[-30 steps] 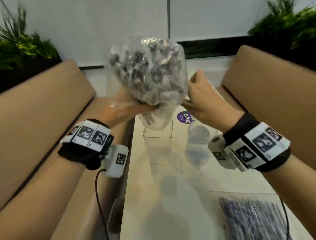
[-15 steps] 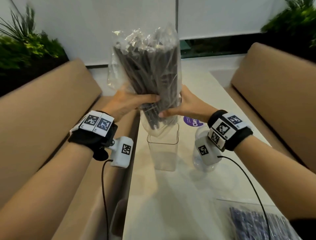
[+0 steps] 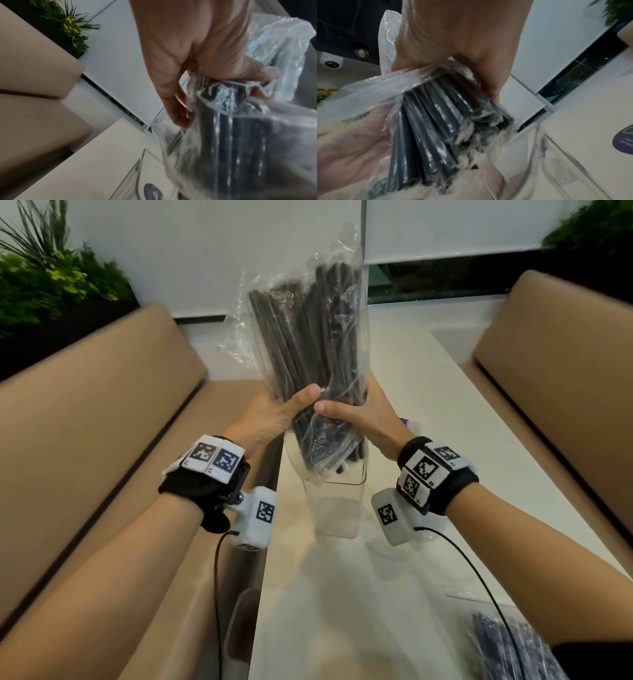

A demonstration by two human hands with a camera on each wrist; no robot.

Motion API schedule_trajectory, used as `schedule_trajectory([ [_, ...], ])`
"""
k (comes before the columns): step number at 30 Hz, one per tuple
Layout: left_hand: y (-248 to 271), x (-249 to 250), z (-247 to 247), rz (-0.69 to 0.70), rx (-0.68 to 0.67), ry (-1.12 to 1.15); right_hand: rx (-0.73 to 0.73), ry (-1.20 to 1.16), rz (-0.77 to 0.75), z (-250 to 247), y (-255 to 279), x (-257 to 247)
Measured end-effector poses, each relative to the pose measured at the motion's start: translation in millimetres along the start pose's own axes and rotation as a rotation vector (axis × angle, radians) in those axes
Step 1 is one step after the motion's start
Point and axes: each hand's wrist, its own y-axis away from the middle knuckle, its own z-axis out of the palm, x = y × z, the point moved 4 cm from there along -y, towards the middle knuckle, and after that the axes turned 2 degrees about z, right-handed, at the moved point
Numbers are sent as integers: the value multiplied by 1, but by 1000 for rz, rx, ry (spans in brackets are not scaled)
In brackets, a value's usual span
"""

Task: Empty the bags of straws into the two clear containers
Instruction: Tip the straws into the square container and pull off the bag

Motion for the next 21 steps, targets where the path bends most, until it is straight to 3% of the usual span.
schedule_trajectory([
  [9,0,-12,16,107,5,-70,62,-43,-9,-4,-1,13],
  [17,-8,-12,-7,38,13,-294,162,-26,-43,-8,7,13],
  [21,-9,-7,-12,-21,-7,-203,130,-23,-50,-4,5,9],
])
